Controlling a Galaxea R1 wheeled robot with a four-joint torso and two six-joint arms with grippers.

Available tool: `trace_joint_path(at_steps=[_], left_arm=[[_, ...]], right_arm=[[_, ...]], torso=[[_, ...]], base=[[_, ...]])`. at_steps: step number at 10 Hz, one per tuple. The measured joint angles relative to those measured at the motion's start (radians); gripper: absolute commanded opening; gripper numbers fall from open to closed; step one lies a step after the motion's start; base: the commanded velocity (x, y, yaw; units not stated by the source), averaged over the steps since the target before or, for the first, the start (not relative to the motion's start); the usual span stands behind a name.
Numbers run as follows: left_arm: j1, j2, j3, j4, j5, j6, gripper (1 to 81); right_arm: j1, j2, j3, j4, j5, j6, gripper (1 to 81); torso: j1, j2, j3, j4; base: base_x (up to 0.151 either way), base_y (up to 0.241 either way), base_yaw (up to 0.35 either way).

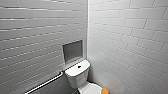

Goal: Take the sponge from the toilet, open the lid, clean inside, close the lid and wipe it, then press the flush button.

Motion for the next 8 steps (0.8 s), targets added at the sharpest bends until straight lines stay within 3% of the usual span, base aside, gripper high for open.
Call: trace_joint_path(at_steps=[6,8], left_arm=[[-0.001,0.009,-0.003,0.004,-0.006,0.000,81.1],[-0.002,0.014,-0.004,0.004,-0.011,0.000,81.1]], right_arm=[[0.121,-0.140,0.125,0.044,0.010,0.027,81.1],[0.170,-0.187,0.186,0.065,0.024,0.031,81.1]], torso=[[0.140,-0.220,-0.203,0.000],[0.177,-0.277,-0.222,0.000]], base=[[0.000,0.000,0.000],[0.000,0.000,0.000]])
